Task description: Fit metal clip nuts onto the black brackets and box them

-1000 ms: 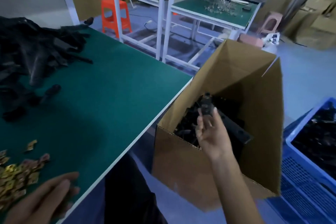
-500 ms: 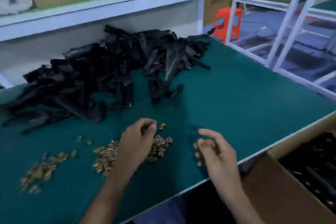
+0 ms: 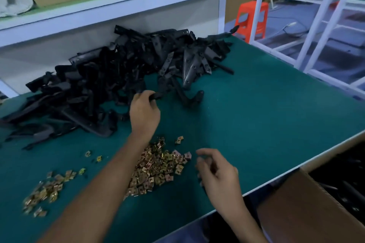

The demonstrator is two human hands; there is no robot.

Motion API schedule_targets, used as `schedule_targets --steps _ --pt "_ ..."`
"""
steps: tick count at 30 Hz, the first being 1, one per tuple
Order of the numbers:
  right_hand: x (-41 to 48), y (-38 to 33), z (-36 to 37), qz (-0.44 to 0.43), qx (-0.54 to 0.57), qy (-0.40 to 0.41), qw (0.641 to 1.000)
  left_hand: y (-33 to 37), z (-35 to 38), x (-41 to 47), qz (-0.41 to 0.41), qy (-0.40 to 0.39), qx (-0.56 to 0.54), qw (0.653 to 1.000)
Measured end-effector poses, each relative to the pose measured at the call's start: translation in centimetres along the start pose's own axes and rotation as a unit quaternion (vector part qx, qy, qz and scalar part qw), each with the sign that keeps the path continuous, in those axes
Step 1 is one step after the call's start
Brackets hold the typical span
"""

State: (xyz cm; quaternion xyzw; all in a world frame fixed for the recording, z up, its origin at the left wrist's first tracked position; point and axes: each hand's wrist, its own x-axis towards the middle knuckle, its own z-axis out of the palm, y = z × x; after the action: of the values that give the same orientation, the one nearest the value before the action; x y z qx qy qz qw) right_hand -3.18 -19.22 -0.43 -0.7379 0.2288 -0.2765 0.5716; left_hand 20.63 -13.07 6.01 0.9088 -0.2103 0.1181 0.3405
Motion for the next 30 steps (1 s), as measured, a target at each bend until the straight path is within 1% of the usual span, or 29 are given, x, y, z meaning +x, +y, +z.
schedule_targets --steps 3,5,6,7,8,10,11,12,13,15,16,17,19,21,25,30 --pt "0.1 0.2 0.2 -0.01 -0.023 -0.009 1.0 -0.8 -3.5 -2.5 0.023 0.031 -0.093 0.995" --pt "0.1 0.1 0.2 0.0 -0.001 -0.013 1.0 -0.6 -5.3 -5.4 0.054 0.022 -0.145 0.988" --pt "0.0 0.0 0.1 0.014 0.028 -0.018 0.999 -0.4 -5.7 -7.1 0.076 0.002 -0.176 0.982" --pt "0.0 -0.2 0.2 0.034 0.062 -0.024 0.997 -0.3 -6.0 -8.6 0.102 -0.031 -0.214 0.971" --pt "0.0 -0.2 0.2 0.049 0.09 -0.023 0.994 -0.1 -6.0 -10.2 0.119 -0.083 -0.255 0.956" --pt "0.1 -0.5 0.5 0.078 0.138 -0.008 0.987 0.3 -5.7 -12.7 0.127 -0.223 -0.315 0.914" --pt "0.1 -0.7 0.6 0.096 0.16 0.002 0.982 0.2 -5.3 -13.1 0.13 -0.281 -0.312 0.898" --pt "0.1 -0.6 0.6 0.102 0.175 0.019 0.979 0.1 -4.8 -13.2 0.127 -0.314 -0.286 0.896" --pt "0.1 -0.5 0.5 0.105 0.184 0.043 0.976 -0.2 -4.1 -12.8 0.114 -0.316 -0.247 0.909" --pt "0.1 -0.2 0.3 0.107 0.204 0.088 0.969 -0.8 -2.7 -11.3 0.073 -0.241 -0.128 0.959" --pt "0.1 -0.2 0.3 0.104 0.214 0.103 0.966 -0.9 -2.0 -10.4 0.066 -0.208 -0.055 0.974" --pt "0.1 -0.4 0.3 0.103 0.223 0.11 0.963 -0.9 -1.4 -9.7 0.072 -0.197 0.013 0.978" --pt "0.0 -0.7 0.4 0.098 0.228 0.108 0.963 -0.4 -0.2 -9.1 0.106 -0.21 0.107 0.966" --pt "0.0 -0.7 0.4 0.096 0.227 0.107 0.963 0.0 0.4 -9.1 0.116 -0.2 0.123 0.965" --pt "-0.1 -0.8 0.4 0.104 0.215 0.101 0.966 -0.5 -0.2 -9.9 0.085 -0.172 0.072 0.979" --pt "-0.2 -0.8 0.1 0.091 0.216 0.093 0.968 -1.2 -2.0 -11.6 0.066 -0.121 0.026 0.99"
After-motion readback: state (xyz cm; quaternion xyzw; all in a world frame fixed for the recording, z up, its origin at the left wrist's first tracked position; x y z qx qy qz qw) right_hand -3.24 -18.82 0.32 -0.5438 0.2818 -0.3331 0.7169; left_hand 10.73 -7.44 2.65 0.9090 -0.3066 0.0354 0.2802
